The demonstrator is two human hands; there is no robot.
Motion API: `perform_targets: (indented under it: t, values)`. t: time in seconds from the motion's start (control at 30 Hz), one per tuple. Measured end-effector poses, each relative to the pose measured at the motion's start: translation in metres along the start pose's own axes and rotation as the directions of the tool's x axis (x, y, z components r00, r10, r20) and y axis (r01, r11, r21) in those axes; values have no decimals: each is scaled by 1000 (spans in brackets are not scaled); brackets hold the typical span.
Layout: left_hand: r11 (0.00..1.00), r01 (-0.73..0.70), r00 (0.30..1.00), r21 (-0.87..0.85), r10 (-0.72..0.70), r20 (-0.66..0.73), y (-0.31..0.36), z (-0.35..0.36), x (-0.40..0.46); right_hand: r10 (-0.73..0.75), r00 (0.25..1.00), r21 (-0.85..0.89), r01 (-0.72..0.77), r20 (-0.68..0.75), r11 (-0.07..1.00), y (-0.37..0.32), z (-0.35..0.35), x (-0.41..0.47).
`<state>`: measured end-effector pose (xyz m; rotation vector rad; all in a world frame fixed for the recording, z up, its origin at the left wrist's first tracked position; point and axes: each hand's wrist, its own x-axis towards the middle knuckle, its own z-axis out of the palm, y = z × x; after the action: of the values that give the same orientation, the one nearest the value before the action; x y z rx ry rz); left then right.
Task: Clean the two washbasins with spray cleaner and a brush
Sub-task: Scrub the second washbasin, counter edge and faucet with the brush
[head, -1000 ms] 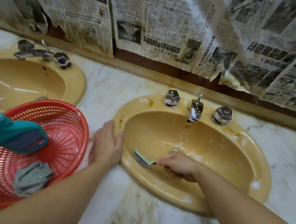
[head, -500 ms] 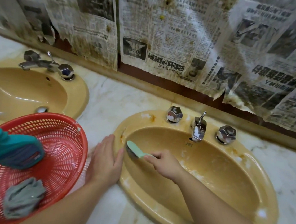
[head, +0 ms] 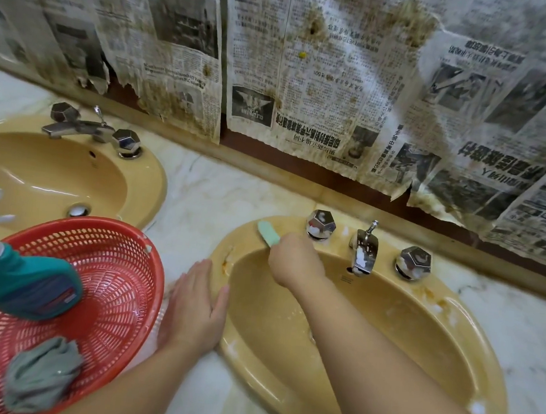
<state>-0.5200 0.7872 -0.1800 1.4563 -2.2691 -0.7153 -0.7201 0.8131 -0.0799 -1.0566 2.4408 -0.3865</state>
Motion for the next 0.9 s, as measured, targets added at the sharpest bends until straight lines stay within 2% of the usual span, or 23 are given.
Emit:
perform_targets:
  t: [0.1,0.27,0.37,0.43,0.53,0.57,0.63,0.7,0.77,0.83,0.9]
  values:
    - [1000,-1,1000,-7,1,-8,2,-1,0,84,990,-19,-87,-111,996,4,-7,13]
    - [1000,-8,1000,-20,8,-16,2,-1,-1,-20,1000,-31,20,5,999,-6,4,10]
    - [1000,-6,1000,-23,6,-16,2,-1,-1,71,989,-76,-81,-126,994,4,-6,19]
    - [1000,-10,1000,-17,9,-20,2,-1,-1,41,997,-148,-51,-71,988,1,-5,19]
    - [1000,-2,1000,-24,2,-18,3,-1,-2,-82,995,-98,87,52,991,-6,4,13]
    - [1000,0,1000,-27,-1,-20,3,-1,-2,-70,997,-88,71,15,994,-4,-2,14]
    - [1000,14,1000,-26,-14,-18,1,0,0,43,993,-102,-54,-107,993,5,-15,19]
    - [999,22,1000,-25,-22,-16,1,1,1,91,989,-144,-108,-114,984,9,-14,18]
    - [999,39,999,-32,-40,-19,2,1,0,-43,999,-137,43,-1,990,-4,-1,10]
    - [998,45,998,-33,-46,-37,3,0,0,-185,976,-97,197,113,976,-7,9,7]
    - [999,41,998,-35,-43,-52,3,0,0,-136,989,-117,141,50,983,-2,-4,19]
